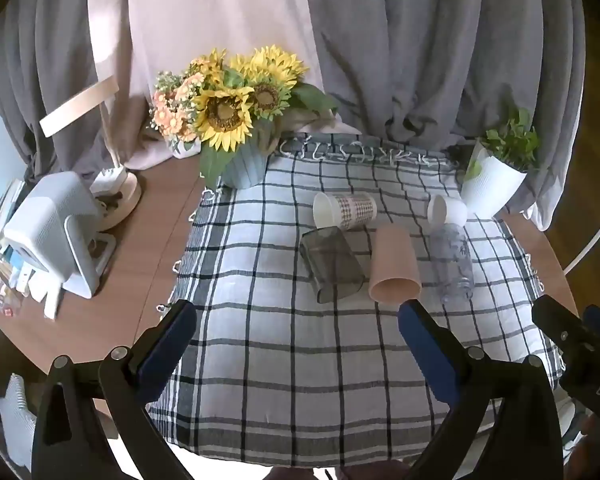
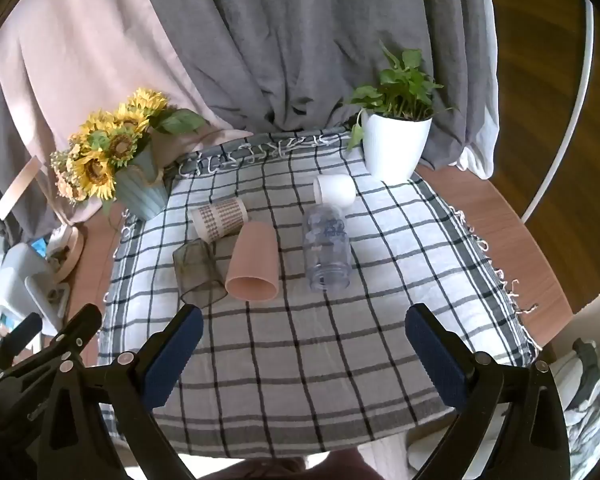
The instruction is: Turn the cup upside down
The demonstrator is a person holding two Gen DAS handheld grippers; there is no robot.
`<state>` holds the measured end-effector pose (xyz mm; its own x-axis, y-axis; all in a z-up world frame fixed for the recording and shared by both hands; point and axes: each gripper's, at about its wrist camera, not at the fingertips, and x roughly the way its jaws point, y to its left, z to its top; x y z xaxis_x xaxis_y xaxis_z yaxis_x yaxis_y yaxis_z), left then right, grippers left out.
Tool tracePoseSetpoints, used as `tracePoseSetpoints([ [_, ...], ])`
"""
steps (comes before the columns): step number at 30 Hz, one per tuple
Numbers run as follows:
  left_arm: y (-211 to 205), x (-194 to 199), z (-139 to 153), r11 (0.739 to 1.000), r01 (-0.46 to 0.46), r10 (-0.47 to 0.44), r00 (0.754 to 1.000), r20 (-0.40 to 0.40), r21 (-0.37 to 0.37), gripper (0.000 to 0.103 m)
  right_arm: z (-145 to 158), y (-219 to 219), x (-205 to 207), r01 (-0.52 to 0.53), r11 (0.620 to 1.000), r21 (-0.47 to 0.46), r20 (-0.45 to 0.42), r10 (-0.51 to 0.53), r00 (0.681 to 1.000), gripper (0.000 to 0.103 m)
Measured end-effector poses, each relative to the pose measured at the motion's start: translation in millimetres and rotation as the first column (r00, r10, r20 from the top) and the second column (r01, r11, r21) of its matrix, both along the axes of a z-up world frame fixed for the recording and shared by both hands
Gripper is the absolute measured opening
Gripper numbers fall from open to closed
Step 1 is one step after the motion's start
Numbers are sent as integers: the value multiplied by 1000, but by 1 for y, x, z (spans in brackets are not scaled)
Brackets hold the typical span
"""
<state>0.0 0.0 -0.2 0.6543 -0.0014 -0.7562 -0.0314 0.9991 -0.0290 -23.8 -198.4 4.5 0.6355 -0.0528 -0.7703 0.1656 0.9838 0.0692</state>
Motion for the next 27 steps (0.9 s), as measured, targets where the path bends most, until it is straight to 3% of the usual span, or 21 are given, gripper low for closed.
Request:
tracePoseSetpoints([
  [5,-1,3,-4,1000,1,-1,1000,-30,8,103,-1,0,1,0,1000,-2,0,0,1000,102],
  [27,1,-2,-4,1000,-17,17,1000,-21,6,103,2,-2,4,-2,1000,5,-14,3,1000,102],
])
